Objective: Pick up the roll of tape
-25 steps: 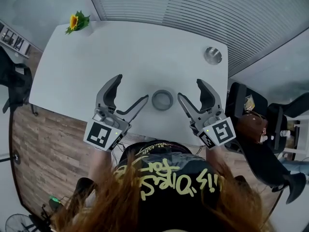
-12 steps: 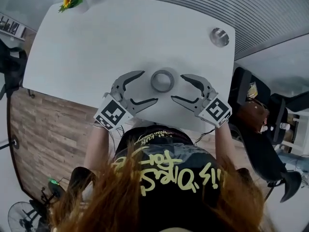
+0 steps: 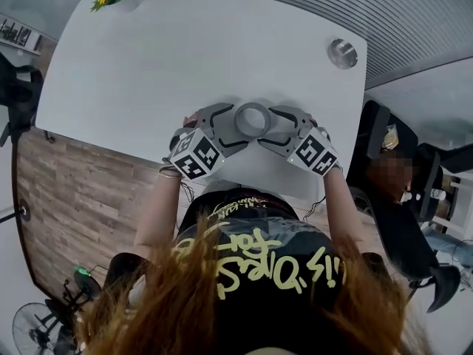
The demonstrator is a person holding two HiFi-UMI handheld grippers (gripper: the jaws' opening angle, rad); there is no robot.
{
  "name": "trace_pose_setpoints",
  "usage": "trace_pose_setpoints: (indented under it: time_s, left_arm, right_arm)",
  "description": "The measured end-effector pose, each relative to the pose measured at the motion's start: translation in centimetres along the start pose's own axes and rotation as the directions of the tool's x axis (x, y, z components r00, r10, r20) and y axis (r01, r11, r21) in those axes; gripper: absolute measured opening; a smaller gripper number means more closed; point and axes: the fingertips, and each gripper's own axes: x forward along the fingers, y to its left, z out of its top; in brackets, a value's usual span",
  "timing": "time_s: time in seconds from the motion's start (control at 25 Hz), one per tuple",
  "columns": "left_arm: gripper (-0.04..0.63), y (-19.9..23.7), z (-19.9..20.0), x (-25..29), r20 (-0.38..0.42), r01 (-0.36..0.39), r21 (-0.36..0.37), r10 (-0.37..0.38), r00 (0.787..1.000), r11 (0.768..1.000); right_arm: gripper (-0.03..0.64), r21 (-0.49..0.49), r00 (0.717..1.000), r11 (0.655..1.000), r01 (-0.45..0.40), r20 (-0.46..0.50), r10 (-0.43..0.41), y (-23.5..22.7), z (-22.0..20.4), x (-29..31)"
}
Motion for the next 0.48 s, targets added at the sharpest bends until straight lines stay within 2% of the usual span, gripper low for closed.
trace_pose_setpoints:
  time_s: [0.12,0.2,0.48]
  left_arm:
    - [0.4,-0.1,-0.5,0.9,-0.042,0.012,0.001,-0.012,0.999,1.0]
    - [0.371,-0.2,-0.6,1.3,-0.052,0.019,0.004,-0.018,0.998,1.0]
    - [0.357,-0.2,-0.6,1.6,-0.034,0.038,0.004,-0.037,0.999,0.999]
  right_arm:
    - [0.326,0.022,1.0,1.0,-0.022,-0.004,0.022,0.1,-0.4,0.7]
    - [0.325,0.024,1.0,0.999,-0.025,-0.015,0.025,0.1,-0.5,0.9]
    - [0.325,-0.013,0.997,1.0,0.002,-0.072,-0.003,-0.3,-1.0,1.1]
